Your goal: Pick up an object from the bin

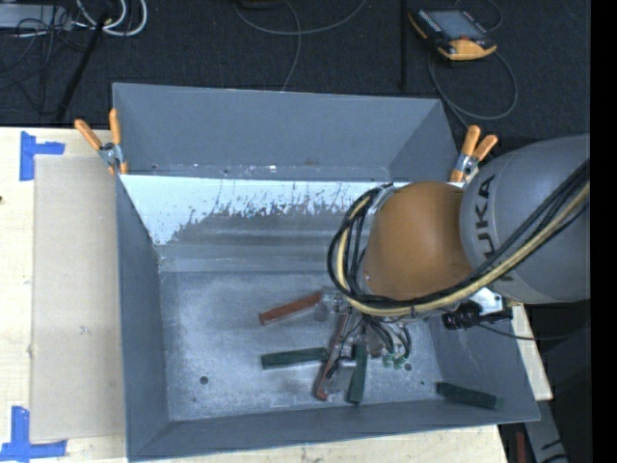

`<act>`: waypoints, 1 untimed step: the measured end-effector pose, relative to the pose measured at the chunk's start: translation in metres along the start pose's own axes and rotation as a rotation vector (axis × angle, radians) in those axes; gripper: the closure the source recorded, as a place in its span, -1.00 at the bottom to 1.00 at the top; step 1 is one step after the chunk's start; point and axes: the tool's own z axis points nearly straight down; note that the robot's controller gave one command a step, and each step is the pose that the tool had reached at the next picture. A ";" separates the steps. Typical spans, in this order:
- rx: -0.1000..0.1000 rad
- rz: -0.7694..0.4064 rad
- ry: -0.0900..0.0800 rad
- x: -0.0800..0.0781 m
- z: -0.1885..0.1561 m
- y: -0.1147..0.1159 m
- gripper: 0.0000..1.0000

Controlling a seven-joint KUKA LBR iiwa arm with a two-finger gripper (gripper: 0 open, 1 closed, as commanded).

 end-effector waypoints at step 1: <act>0.000 -0.072 0.004 -0.011 0.076 0.037 -1.00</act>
Offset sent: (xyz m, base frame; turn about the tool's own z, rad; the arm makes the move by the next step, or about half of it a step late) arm 0.0145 0.0344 -0.0717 -0.0709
